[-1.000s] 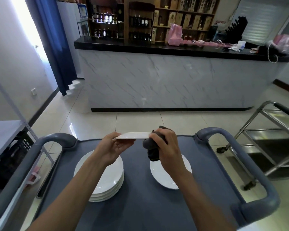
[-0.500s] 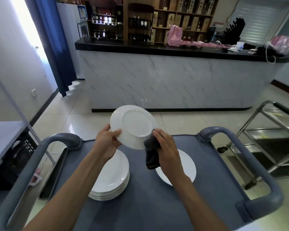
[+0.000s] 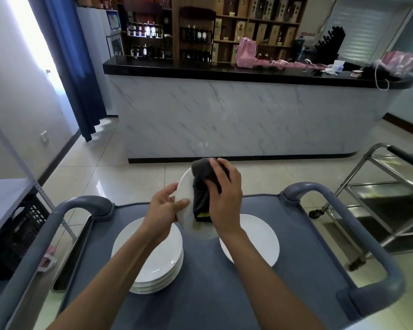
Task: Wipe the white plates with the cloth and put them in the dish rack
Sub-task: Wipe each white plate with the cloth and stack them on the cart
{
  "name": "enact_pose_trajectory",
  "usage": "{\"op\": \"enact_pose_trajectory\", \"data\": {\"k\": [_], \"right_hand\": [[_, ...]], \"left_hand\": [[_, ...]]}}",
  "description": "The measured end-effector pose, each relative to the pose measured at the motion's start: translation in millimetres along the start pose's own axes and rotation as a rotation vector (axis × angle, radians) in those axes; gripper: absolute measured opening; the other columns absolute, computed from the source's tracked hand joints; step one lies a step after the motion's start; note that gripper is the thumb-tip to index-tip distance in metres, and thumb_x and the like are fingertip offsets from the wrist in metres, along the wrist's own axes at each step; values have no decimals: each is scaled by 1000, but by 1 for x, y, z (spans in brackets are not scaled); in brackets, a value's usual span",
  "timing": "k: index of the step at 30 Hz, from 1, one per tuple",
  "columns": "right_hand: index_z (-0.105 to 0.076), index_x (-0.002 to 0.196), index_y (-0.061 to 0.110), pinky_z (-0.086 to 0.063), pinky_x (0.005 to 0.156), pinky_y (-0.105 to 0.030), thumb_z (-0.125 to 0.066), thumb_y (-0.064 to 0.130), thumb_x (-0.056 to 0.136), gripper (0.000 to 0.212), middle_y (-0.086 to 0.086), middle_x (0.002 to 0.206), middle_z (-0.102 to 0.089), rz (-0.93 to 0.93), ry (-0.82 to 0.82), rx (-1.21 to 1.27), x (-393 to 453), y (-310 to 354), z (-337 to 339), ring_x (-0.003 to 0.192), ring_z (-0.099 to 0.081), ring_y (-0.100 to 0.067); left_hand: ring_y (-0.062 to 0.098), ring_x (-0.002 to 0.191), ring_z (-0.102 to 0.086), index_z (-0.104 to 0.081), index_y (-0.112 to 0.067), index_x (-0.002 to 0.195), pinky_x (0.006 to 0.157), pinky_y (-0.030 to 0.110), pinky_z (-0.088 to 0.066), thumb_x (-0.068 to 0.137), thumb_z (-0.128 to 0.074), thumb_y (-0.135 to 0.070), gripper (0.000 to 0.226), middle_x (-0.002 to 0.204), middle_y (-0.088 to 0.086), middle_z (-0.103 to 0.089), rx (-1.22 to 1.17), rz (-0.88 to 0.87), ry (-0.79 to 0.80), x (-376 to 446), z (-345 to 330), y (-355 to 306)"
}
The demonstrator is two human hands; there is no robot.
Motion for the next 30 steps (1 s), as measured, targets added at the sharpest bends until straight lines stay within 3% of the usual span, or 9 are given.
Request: {"op": "enact_pose_trajectory", "data": {"k": [2, 4, 7, 10, 16, 20, 25, 30], "right_hand": [[-55, 141, 13, -44, 110, -34, -61, 7, 98, 43, -6, 141, -51, -12, -13, 9, 5, -4, -2, 129, -47, -19], [-53, 142, 13, -40, 113, -43, -59, 10, 100, 43, -4, 145, -51, -9, 20, -18, 5, -6, -9, 134, -45, -19], [-48, 148, 20, -18, 120, -58, -50, 23, 104, 44, 1, 153, -46, 32, 53, -244, -1, -6, -18, 146, -35, -17], [-39, 153, 24, -5, 122, -59, -37, 34, 106, 48, -1, 162, -33, 99, 114, -359, -9, 0, -30, 154, -20, -18], [-34, 156, 22, -19, 122, -54, -38, 32, 104, 52, -8, 165, -24, 171, 193, -329, -18, 9, -40, 154, -15, -24], [-38, 153, 22, -24, 119, -54, -42, 27, 104, 49, -8, 162, -29, 198, 197, -315, -18, 18, -41, 153, -20, -24], [-51, 145, 19, -27, 118, -50, -41, 25, 103, 44, -9, 154, -41, 211, 188, -271, -3, 28, -38, 146, -33, -27], [-51, 144, 22, -27, 120, -40, -46, 27, 101, 43, -4, 152, -44, 119, 178, -241, 10, 22, -32, 142, -38, -21]], "left_hand": [[40, 93, -72, -66, -17, 123, 68, 45, -59, 94, -61, 2, 35, 104, 19, -74, 13, -2, 7, 1, -2, 2], [41, 92, -71, -69, -19, 119, 68, 44, -58, 93, -61, 3, 35, 102, 19, -75, 6, -4, 2, 3, -2, 4], [42, 94, -71, -70, -20, 118, 67, 43, -57, 93, -61, 3, 35, 103, 18, -75, -9, -6, -6, 4, -1, 5], [41, 95, -71, -72, -21, 118, 67, 40, -58, 95, -59, 2, 35, 106, 20, -74, -36, -13, 21, 4, -1, 6], [41, 95, -72, -71, -19, 120, 67, 40, -59, 95, -57, 3, 36, 107, 22, -74, -85, -33, 92, 1, 0, -1], [42, 97, -72, -70, -21, 122, 69, 42, -60, 95, -58, 3, 38, 110, 22, -73, -71, -55, 165, -2, -2, -9], [44, 99, -71, -69, -19, 125, 79, 59, -59, 93, -62, 1, 38, 112, 22, -73, -37, -77, 216, -3, 1, -16], [44, 96, -71, -68, -15, 126, 73, 50, -61, 89, -64, 1, 40, 111, 26, -72, -108, -84, 170, -6, 9, -19]]}}
Point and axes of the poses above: each hand's wrist, its own x-axis towards the middle knuckle, its own z-axis out of the back of the hand, y = z × x, the point moved 10 cm from there along x, towards the middle knuckle
